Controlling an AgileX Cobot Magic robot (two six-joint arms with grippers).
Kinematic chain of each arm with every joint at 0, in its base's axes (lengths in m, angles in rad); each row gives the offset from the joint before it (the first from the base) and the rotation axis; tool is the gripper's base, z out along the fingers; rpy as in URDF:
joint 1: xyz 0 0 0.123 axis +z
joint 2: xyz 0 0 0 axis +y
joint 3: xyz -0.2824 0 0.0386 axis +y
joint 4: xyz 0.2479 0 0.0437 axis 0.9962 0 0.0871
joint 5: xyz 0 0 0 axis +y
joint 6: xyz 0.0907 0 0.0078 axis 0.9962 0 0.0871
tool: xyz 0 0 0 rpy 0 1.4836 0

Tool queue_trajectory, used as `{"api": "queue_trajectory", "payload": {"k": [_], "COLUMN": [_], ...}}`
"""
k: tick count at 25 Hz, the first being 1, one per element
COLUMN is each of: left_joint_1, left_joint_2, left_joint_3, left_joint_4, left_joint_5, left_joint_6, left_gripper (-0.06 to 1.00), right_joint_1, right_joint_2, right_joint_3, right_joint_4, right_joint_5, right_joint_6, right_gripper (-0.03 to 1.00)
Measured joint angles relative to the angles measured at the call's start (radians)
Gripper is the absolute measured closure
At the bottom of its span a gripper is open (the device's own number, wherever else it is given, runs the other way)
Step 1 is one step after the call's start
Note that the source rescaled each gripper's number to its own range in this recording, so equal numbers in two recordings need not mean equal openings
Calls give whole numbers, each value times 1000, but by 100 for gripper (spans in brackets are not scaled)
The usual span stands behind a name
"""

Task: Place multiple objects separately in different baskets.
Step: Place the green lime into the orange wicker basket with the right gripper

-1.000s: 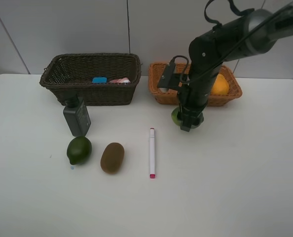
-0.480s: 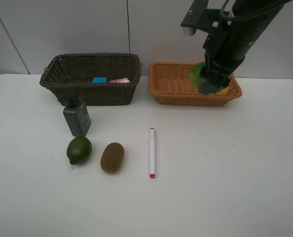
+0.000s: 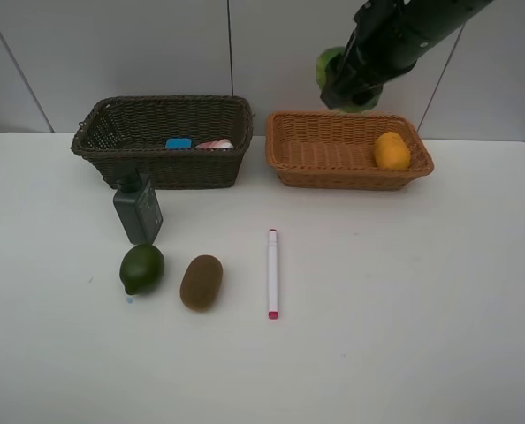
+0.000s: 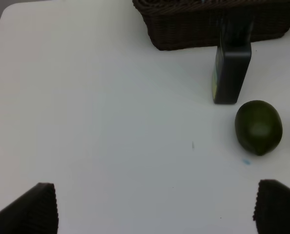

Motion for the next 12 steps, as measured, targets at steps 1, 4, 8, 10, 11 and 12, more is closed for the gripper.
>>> {"api": "queue_trajectory", "payload": {"k": [1, 4, 8, 10, 11, 12], "left_joint_1": [0, 0, 0, 0, 0, 0], "left_joint_2": [0, 0, 0, 0, 0, 0], "left_joint_3": [0, 0, 0, 0, 0, 0], "left_joint_4": [0, 0, 0, 0, 0, 0], "left_joint_5": [0, 0, 0, 0, 0, 0], "left_joint_6": [0, 0, 0, 0, 0, 0], "left_gripper": [-6, -6, -6, -6, -6, -6], "right_joint_1": [-3, -41, -97, -121, -134, -147], "right_joint_2": [1, 32, 89, 124, 143, 160], "right_joint_3": [0, 0, 0, 0, 0, 0], "right_joint_4": [0, 1, 0, 0, 0, 0], "right_joint_5": [-35, -132, -207, -252, -276, -295], "right_joint_6": [46, 238, 381, 420, 437, 450], "right_gripper": [32, 32, 32, 32, 32, 32]}}
